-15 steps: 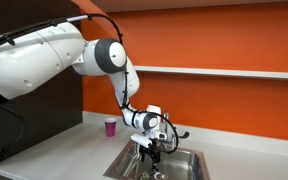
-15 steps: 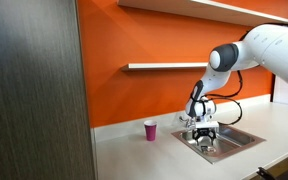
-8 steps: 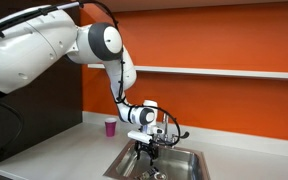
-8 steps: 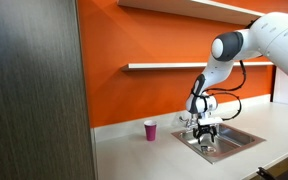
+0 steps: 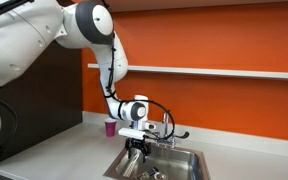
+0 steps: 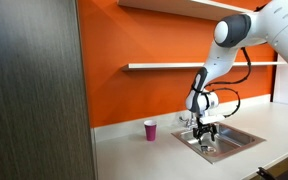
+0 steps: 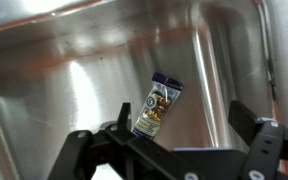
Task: Put the packet in the sink
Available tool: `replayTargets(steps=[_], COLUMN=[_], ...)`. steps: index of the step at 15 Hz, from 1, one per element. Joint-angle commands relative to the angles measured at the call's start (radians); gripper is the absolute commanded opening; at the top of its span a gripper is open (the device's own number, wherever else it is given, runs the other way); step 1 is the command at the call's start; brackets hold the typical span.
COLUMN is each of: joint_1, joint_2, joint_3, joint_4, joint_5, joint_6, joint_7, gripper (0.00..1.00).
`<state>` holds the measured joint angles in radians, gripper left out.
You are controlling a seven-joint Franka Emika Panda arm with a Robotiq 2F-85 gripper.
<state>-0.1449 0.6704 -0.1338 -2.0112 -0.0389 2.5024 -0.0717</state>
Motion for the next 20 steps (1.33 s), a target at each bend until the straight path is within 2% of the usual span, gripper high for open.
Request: replayTargets(steps=[1,10,20], joint_1=[0.025,0.107,0.157], joint_2=[-0.143,-0.366,-0.535], joint_3=[0.004,0.002,0.005], joint_4=[-0.170,-0.470,-0.667], joint_5=[-0.024,-0.043,-0.087], joint_6=[0.045,0.160,0.202], joint_7=[0.006,0.053,0.163], gripper=[1.00,1.00,1.00])
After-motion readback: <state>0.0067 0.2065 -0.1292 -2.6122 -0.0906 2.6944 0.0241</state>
